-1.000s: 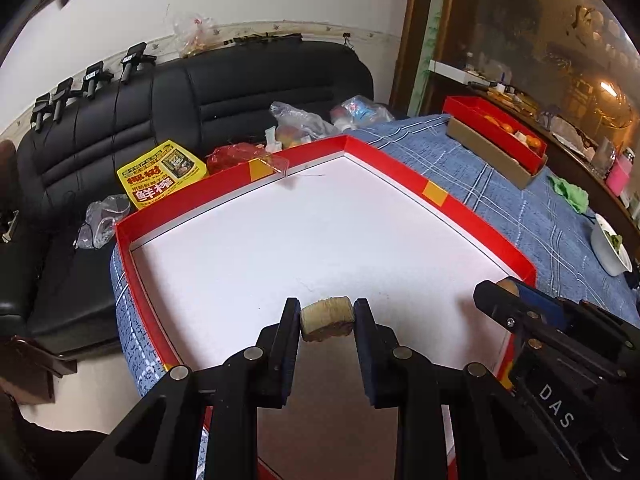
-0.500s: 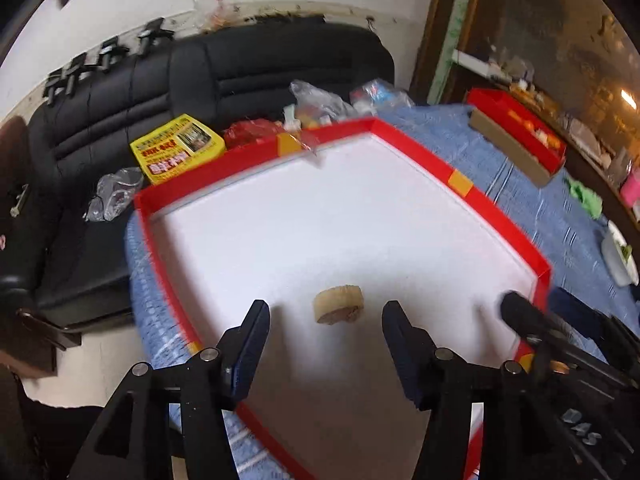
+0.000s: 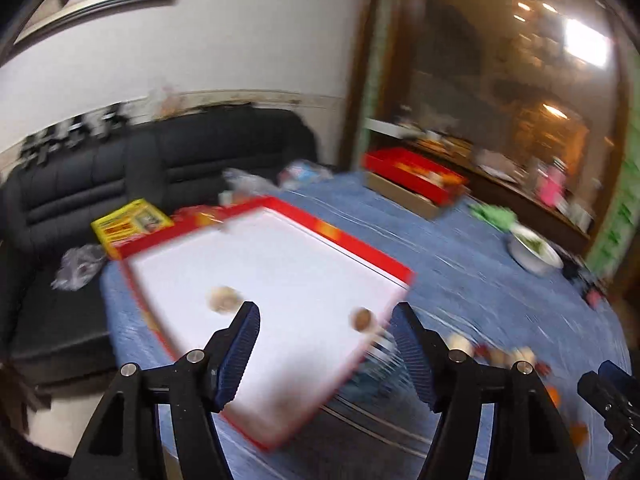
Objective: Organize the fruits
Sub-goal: 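Grasp an orange with the right tool while the left tool grasps the other orange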
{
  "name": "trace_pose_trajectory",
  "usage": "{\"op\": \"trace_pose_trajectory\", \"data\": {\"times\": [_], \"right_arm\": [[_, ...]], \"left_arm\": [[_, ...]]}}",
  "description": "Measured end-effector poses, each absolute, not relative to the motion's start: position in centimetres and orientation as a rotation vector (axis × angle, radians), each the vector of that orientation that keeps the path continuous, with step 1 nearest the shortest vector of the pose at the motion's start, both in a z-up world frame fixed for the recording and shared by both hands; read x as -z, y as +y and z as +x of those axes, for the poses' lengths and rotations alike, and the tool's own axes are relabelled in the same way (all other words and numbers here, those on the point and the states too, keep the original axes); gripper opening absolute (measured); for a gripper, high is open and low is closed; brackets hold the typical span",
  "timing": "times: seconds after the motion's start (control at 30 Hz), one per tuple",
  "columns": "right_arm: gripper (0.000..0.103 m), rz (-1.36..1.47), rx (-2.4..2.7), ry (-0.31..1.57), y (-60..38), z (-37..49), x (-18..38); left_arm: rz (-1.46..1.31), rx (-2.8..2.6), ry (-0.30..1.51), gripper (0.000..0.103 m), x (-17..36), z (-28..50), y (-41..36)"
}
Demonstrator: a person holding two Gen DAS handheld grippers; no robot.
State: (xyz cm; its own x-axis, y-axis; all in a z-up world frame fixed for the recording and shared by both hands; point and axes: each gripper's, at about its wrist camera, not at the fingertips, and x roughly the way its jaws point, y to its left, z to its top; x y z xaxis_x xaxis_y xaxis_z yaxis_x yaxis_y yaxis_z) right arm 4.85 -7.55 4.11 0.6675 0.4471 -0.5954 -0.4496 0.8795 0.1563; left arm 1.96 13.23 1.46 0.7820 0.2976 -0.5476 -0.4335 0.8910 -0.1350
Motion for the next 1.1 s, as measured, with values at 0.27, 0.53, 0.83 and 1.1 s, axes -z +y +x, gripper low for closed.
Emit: {"op": "trace_pose_trajectory", "data": {"times": [0.27, 0.53, 0.83, 1.1], "right_arm": [[0.074, 0.043, -0.282, 0.794, -17.9, 1.1, 0.9], [0.073, 0.048, -0.287, 0.828, -18.0, 2.5, 1.9], [0.030, 0.044, -0.278, 0.938, -17.1, 5.4, 3.6], [0.030, 0.154, -0.273, 0.915, -19.6, 5.1, 3.3]], "left_arm": [[-0.154, -0.168, 0.705, 0.066, 2.4, 3.8, 5.9], [-0.085, -0.057, 0.744, 0.066, 2.6, 5.0, 1.8], [-0.035, 0.022, 0.776, 0.066, 2.7, 7.4, -1.8], [-0.040, 0.109, 0.836, 0.067, 3.1, 10.9, -5.3]]}}
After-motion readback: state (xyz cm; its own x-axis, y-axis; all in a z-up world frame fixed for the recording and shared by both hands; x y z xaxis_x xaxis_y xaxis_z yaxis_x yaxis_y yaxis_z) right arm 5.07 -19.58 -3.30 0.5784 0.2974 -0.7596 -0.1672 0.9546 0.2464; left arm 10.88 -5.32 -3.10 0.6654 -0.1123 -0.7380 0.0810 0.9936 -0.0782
